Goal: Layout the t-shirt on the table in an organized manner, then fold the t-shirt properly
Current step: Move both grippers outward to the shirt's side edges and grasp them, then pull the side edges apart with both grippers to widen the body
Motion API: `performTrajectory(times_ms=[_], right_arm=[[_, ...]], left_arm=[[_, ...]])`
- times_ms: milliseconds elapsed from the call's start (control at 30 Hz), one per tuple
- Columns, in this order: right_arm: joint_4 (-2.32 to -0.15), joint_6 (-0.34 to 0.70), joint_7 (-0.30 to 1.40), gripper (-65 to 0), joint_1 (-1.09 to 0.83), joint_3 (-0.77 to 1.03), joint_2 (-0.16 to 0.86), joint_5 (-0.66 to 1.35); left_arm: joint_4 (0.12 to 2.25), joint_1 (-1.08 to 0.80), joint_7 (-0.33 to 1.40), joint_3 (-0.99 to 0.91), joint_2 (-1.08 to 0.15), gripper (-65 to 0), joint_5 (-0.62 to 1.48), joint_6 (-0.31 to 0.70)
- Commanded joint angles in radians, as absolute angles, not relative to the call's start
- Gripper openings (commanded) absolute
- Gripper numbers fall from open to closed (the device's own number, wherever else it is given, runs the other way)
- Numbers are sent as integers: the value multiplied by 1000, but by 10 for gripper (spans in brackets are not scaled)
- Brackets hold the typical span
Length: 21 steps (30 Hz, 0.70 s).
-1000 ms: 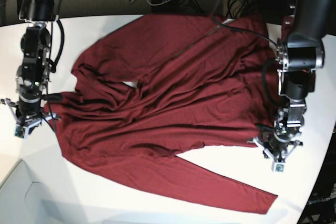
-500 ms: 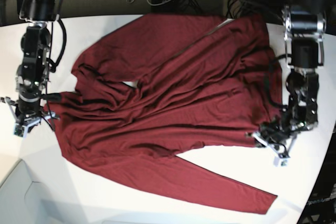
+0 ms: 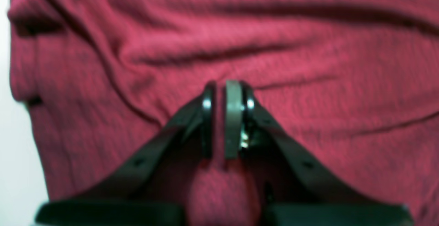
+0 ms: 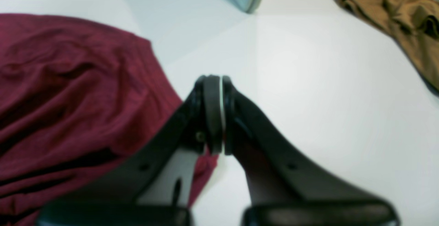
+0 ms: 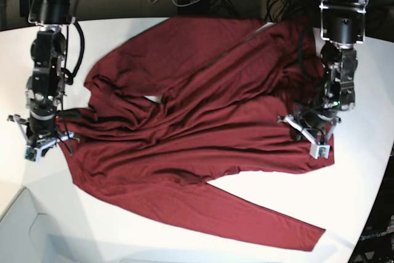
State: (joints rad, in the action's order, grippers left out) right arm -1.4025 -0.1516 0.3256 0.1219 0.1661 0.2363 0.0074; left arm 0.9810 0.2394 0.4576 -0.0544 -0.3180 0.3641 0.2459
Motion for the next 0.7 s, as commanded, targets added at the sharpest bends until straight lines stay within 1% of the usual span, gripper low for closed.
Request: performTrajectory(times_ms=[0,133,200,300,433,667], right_arm=[[-1420,-156,300,-650,139,173,252,1],[-1420,-156,300,-650,136,173,252,1],[-1420,-156,300,-650,136,173,252,1],[-1420,-156,300,-650,134,173,252,1],[-1419,-156,300,-650,133,173,249,1],[-1369,-156,300,-650,131,171,232,1]], left_arm=[[914,260,501,-53,-328,-600,314,223],[673,361,375,-48,-326,-600,242,228],[549,418,275,-48,-326,-600,209,228],[426,501,143,-47,-326,-600,157,226],[381,590,56,-47,-329,-600,87,225],[386,708,50,-54,-305,-600,71,225]])
